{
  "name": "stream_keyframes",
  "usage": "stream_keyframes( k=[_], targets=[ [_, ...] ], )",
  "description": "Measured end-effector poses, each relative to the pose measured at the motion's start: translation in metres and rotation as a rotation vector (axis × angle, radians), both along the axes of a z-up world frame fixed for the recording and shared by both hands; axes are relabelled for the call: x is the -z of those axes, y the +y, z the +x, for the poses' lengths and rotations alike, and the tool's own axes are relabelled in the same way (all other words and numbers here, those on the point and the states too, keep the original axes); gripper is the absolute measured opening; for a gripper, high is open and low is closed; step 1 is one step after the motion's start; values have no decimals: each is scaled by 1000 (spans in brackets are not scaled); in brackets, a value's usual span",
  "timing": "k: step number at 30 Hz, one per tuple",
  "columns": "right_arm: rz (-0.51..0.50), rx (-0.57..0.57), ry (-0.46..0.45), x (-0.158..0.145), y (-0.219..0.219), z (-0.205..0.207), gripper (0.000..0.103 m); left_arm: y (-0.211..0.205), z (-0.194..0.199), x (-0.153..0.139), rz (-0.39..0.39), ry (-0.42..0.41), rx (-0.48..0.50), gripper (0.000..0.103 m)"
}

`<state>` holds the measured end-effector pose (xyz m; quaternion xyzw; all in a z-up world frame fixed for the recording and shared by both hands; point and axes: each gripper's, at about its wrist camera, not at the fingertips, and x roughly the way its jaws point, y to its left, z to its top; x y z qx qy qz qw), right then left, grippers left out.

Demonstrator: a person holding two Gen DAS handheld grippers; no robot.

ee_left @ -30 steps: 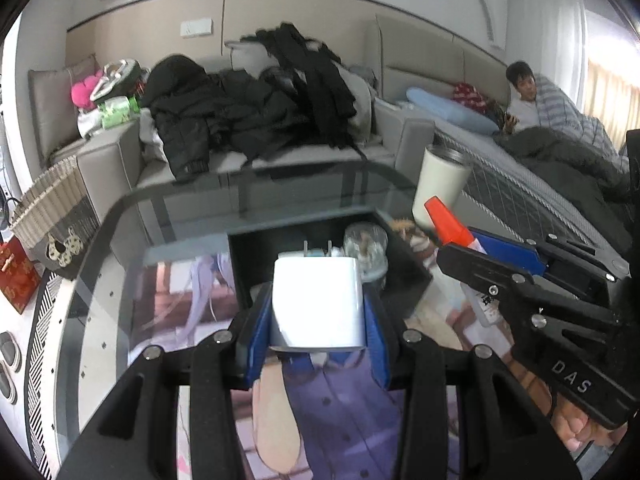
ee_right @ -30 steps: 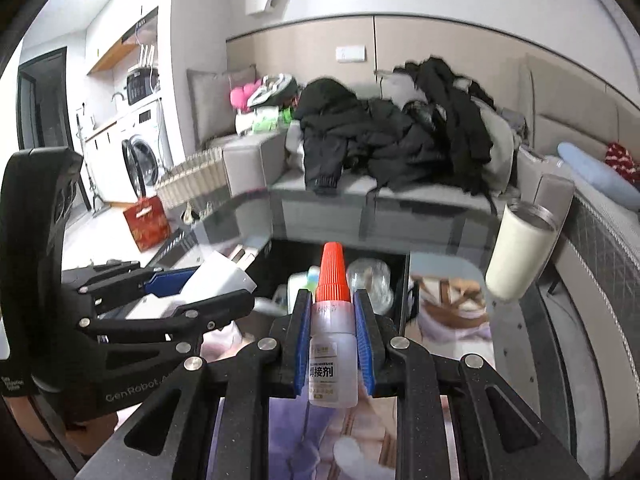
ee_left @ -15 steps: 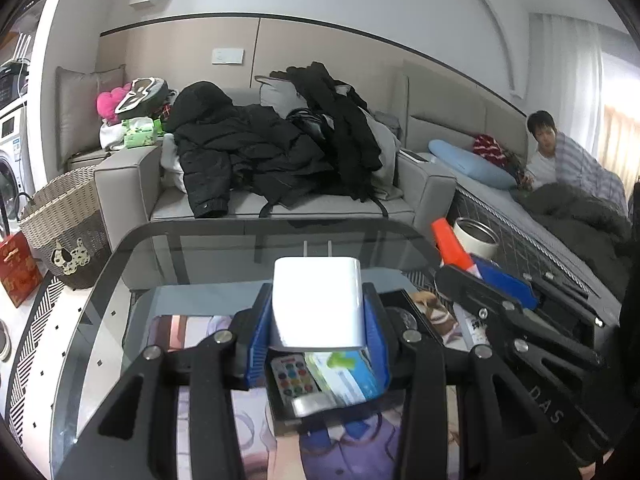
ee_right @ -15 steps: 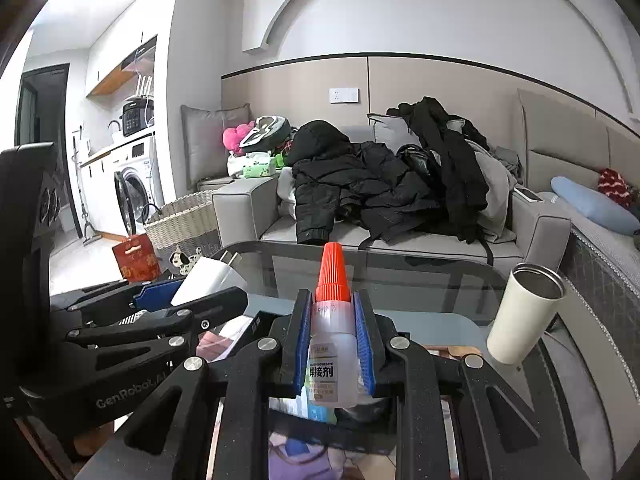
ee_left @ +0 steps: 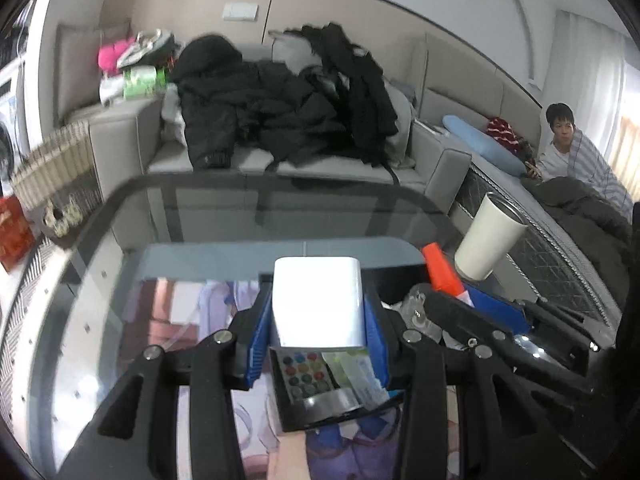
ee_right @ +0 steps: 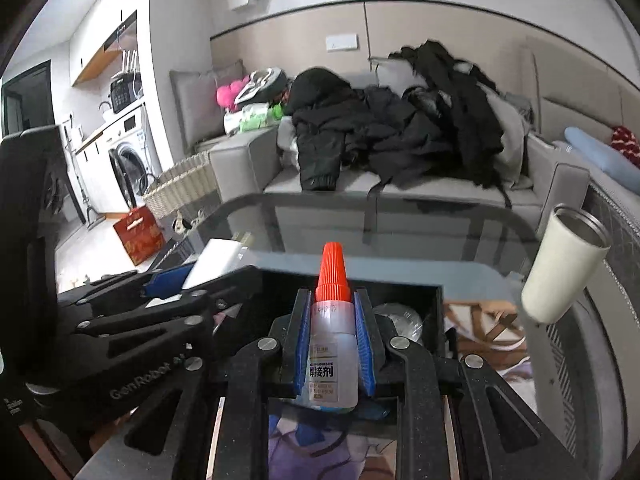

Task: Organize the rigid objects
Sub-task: 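Lower the glue bottle into the black box with the right tool while the left lowers the charger in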

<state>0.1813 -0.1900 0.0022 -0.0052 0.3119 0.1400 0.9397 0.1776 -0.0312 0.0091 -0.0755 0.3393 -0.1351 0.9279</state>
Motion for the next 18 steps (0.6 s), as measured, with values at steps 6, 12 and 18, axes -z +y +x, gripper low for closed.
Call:
stream_keyframes(
  k=[6, 12, 18],
  targets=[
    [29, 16, 94, 17, -4, 10, 20, -6, 2, 9, 24, 23, 10, 40],
    [35, 22, 131, 23, -6, 10, 20, -5, 6, 15, 4, 62, 18, 39],
    [32, 32, 122, 19, -8, 6, 24, -1, -1, 6, 20, 19, -12, 56]
  ],
)
